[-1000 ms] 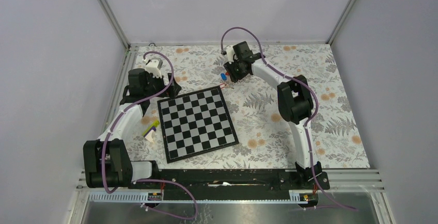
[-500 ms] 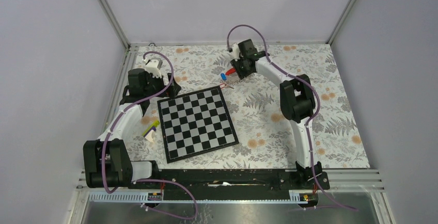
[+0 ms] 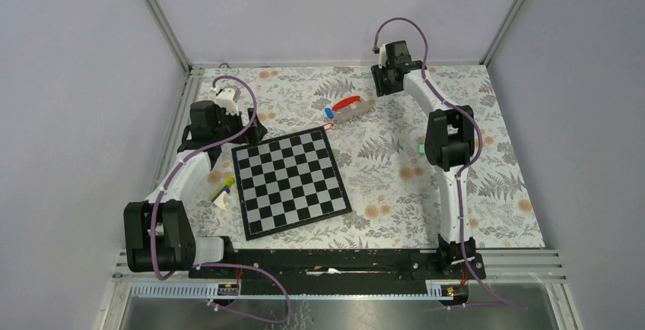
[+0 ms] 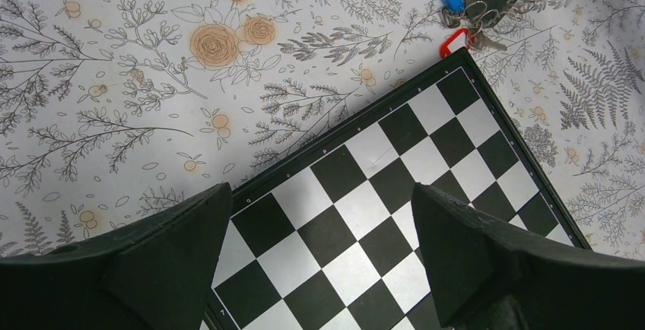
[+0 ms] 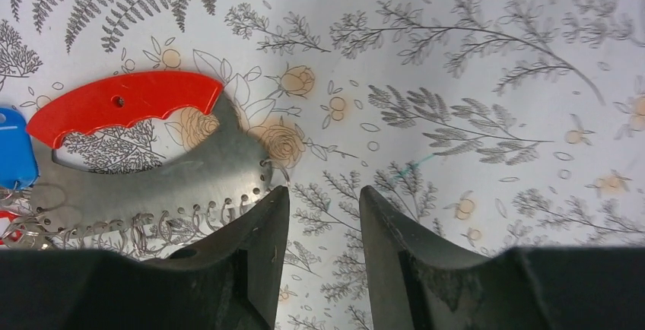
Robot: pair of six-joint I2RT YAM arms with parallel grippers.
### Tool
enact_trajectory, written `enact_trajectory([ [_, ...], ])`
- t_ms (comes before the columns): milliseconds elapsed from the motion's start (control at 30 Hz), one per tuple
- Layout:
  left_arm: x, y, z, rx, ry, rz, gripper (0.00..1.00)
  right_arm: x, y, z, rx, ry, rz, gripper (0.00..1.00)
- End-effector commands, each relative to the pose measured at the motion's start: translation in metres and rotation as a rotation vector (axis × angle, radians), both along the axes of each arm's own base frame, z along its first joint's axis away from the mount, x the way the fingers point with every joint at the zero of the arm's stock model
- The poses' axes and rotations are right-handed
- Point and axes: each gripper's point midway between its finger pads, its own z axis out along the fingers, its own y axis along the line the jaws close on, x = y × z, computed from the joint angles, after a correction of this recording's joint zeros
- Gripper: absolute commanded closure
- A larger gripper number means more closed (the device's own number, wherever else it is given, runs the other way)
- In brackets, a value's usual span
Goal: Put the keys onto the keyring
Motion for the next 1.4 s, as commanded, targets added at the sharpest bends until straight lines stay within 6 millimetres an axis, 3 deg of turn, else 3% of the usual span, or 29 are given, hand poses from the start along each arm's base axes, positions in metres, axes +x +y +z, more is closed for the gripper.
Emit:
enact_trajectory([
  [0, 0.013, 0.002, 0.022, 0.008, -0.072, -0.011, 0.01, -0.004, 0.019, -0.006, 0.052, 0.043, 0.021, 0.53],
  [367, 0.013, 0.002, 0.022, 0.011, -0.072, -0.01, 0.01, -0.01, 0.025, -0.021, 0.111, 0.094, 0.059, 0.55],
  [567, 0.013, 0.003, 0.021, 0.015, -0.073, -0.01, 0.01, -0.027, 0.041, 0.003, 0.202, 0.072, 0.121, 0.54],
  [700, 0.013, 0.003, 0.021, 0.015, -0.072, -0.012, 0.01, -0.044, 0.053, 0.019, 0.217, 0.047, 0.162, 0.53],
  [900, 0.012, 0.001, 0.023, 0.012, -0.078, -0.017, 0.01, -0.086, 0.091, 0.023, 0.174, 0.028, 0.267, 0.53],
  [1067, 0.011, 0.002, 0.025, 0.014, -0.085, -0.016, 0.01, -0.11, 0.117, 0.018, 0.117, 0.003, 0.338, 0.53],
  [1367, 0.01, 0.001, 0.025, 0.013, -0.086, -0.021, 0.01, -0.102, 0.131, 0.001, 0.084, 0.024, 0.362, 0.56],
])
